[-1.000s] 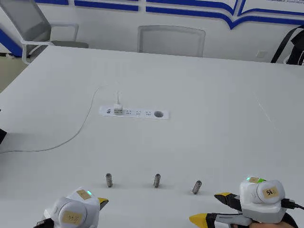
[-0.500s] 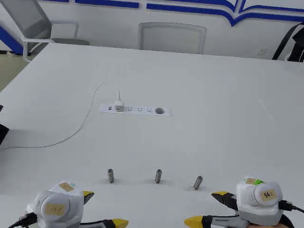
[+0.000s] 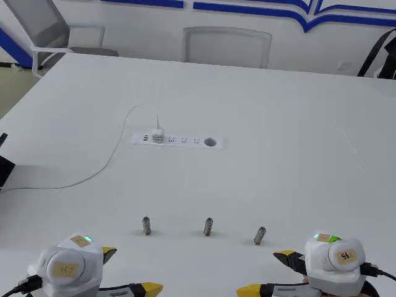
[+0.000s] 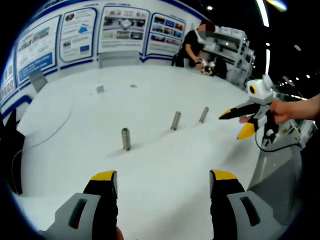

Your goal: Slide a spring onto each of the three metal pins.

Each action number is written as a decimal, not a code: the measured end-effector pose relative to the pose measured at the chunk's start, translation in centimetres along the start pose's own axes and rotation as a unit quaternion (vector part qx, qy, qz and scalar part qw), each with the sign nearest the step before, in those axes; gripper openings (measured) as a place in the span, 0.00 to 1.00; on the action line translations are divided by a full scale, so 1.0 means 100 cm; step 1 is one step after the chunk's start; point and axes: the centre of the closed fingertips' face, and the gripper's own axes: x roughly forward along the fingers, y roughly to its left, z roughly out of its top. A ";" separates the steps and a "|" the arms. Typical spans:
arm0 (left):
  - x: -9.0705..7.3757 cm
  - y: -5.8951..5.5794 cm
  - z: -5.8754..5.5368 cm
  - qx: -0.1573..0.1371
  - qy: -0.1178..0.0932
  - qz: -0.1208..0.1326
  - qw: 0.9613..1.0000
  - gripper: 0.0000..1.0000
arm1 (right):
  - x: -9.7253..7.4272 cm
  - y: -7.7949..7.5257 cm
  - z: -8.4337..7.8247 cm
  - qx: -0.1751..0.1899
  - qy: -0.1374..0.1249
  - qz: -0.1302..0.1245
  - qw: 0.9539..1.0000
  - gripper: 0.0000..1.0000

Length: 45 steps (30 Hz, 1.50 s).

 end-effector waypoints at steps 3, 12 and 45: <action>0.001 -0.001 0.000 -0.001 0.000 -0.001 1.000 0.77 | -0.001 0.000 -0.001 -0.002 0.003 0.000 1.000 0.84; 0.001 -0.001 -0.001 -0.003 0.000 -0.001 1.000 0.77 | -0.001 -0.001 -0.004 0.002 0.005 -0.002 1.000 0.84; 0.001 -0.005 -0.004 -0.007 0.004 -0.003 1.000 0.77 | 0.000 -0.001 -0.011 0.012 0.009 -0.004 1.000 0.83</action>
